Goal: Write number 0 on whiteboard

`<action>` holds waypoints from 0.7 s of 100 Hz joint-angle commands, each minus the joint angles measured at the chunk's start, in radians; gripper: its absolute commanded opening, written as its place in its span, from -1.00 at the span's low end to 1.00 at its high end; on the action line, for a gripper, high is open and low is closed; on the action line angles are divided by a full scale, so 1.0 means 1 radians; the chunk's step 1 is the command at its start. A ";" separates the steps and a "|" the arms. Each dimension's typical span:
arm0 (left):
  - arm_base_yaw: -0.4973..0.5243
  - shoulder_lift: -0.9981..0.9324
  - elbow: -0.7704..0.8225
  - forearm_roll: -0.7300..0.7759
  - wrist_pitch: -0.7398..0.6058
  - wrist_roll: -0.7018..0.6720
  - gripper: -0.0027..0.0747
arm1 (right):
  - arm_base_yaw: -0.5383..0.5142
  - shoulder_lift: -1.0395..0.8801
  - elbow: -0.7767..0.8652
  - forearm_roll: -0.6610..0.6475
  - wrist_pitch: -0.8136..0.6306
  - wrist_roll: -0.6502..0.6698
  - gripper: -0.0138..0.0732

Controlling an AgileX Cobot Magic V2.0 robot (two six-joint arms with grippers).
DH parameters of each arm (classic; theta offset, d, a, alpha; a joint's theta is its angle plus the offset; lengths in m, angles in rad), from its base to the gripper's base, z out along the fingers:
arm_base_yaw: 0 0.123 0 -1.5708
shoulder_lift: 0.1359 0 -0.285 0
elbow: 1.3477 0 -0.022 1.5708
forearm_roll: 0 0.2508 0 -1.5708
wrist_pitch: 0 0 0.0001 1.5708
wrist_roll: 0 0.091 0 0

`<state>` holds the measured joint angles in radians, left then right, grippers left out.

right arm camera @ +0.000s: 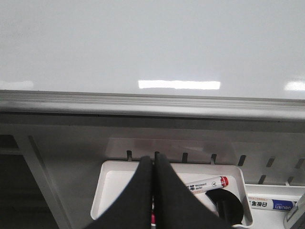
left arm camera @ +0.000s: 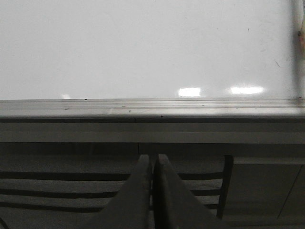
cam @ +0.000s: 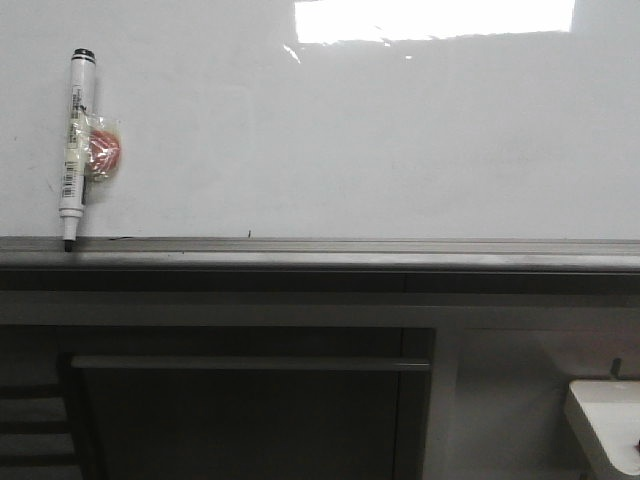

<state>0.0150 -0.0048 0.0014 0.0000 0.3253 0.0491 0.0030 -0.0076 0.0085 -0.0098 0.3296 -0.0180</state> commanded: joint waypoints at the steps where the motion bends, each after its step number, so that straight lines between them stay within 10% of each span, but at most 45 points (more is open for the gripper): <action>1: 0.000 -0.027 0.010 0.000 -0.071 -0.008 -0.98 | -0.006 -0.020 0.023 -0.010 -0.017 -0.005 -0.81; 70: 0.000 -0.027 0.010 0.000 -0.163 -0.008 -0.98 | -0.006 -0.020 0.023 -0.010 -0.095 -0.005 -0.81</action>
<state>0.0150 -0.0048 0.0014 0.0099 0.2971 0.0491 0.0030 -0.0076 0.0085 -0.0098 0.3268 -0.0180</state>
